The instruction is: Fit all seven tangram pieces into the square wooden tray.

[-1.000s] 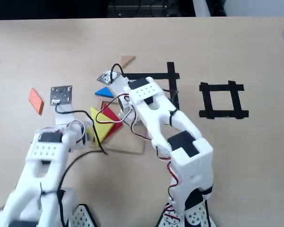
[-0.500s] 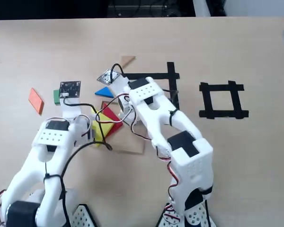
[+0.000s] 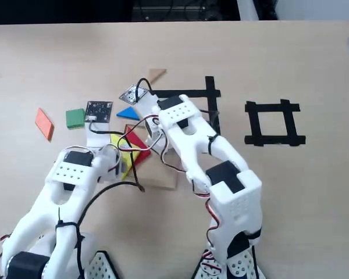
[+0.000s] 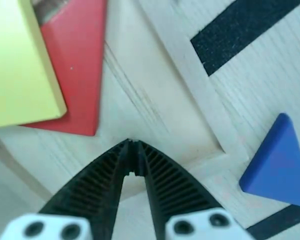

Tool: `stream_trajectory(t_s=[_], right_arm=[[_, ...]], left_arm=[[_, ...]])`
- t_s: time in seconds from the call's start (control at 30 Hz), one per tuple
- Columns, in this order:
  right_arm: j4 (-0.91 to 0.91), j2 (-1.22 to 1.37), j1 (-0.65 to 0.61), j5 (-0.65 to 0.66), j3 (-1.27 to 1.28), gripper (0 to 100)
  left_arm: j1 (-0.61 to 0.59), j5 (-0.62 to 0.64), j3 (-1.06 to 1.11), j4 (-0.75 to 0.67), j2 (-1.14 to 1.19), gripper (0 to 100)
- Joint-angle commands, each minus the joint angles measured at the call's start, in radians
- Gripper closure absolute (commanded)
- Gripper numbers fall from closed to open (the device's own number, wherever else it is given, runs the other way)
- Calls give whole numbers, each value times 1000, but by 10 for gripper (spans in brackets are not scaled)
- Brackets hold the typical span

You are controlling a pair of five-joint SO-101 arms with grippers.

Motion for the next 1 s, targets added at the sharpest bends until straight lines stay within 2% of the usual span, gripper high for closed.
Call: stream_trajectory(t_s=[0.0,0.13,0.33,0.57,0.7,0.83,0.9,0.97], right_arm=[[-15,-10,-14,-6,22,988],[-15,-10,-14,-6,21,988],[-15,-10,-14,-6,21,988],[-6,-15,-12,-8,18,988],[147,-156,-8,-8,-48,988],[180,-288,-100,-8,-71,971],[181,-291,-146,-15,-87,892],[169,-286,-160,-101,-108,818]], left_arm=[[-125,-48,-35,46,-26,804],[-193,-98,-79,101,-26,801],[-176,-32,-119,132,-26,800],[-203,-34,-119,130,-26,800],[-366,-100,-124,135,-28,800],[-616,-184,-117,133,-28,800],[-727,-215,-116,132,-28,800],[-808,-242,-104,124,-25,800]])
